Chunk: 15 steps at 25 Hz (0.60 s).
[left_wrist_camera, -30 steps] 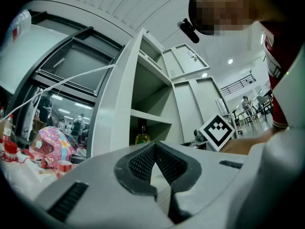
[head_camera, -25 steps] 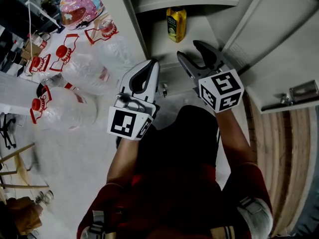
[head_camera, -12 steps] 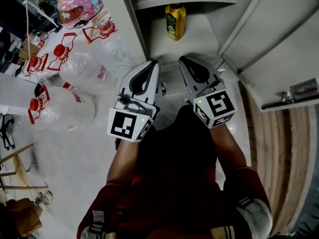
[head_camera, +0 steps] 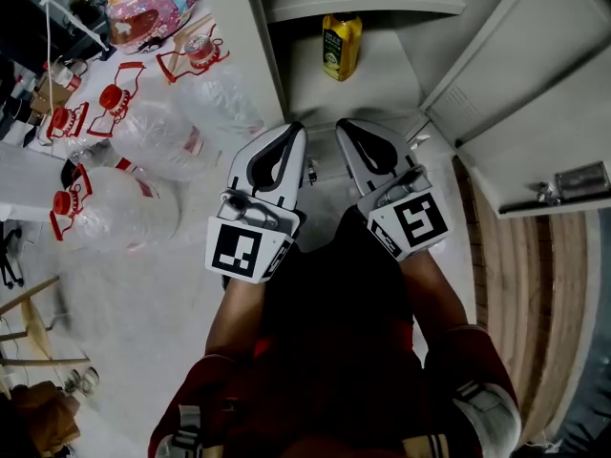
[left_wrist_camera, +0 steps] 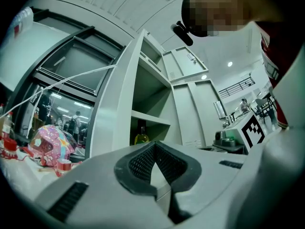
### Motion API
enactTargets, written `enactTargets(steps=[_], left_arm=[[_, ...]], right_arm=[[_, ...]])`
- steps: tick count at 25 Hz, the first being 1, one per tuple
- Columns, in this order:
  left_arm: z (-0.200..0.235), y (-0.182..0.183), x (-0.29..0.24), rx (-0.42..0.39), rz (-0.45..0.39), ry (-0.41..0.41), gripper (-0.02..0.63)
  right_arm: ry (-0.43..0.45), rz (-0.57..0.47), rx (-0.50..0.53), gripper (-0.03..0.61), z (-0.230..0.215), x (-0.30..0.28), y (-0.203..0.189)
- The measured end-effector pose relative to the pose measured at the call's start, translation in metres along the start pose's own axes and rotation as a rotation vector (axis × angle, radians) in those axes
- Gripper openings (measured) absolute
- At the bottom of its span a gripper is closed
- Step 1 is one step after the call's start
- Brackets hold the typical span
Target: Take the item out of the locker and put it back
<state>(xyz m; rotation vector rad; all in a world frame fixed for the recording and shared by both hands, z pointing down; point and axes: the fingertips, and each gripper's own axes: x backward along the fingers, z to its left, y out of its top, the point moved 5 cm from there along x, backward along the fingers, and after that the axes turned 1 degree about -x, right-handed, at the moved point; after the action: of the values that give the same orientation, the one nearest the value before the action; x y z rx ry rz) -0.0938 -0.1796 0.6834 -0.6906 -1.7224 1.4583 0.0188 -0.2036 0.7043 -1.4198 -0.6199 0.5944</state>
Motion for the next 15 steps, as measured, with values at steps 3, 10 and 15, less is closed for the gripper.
enactTargets(steps=[3, 10, 15], left_arm=[[0.002, -0.001, -0.002, 0.001, 0.011, -0.002, 0.006], [0.001, 0.020, -0.007, -0.011, 0.000, 0.018, 0.006], [0.001, 0.041, -0.011, -0.022, 0.030, 0.024, 0.006]], right_arm=[[0.001, 0.005, 0.006, -0.002, -0.001, -0.003, 0.002], [0.015, -0.006, 0.020, -0.002, 0.001, -0.002, 0.022], [0.013, -0.007, 0.010, -0.002, -0.002, 0.000, 0.042]])
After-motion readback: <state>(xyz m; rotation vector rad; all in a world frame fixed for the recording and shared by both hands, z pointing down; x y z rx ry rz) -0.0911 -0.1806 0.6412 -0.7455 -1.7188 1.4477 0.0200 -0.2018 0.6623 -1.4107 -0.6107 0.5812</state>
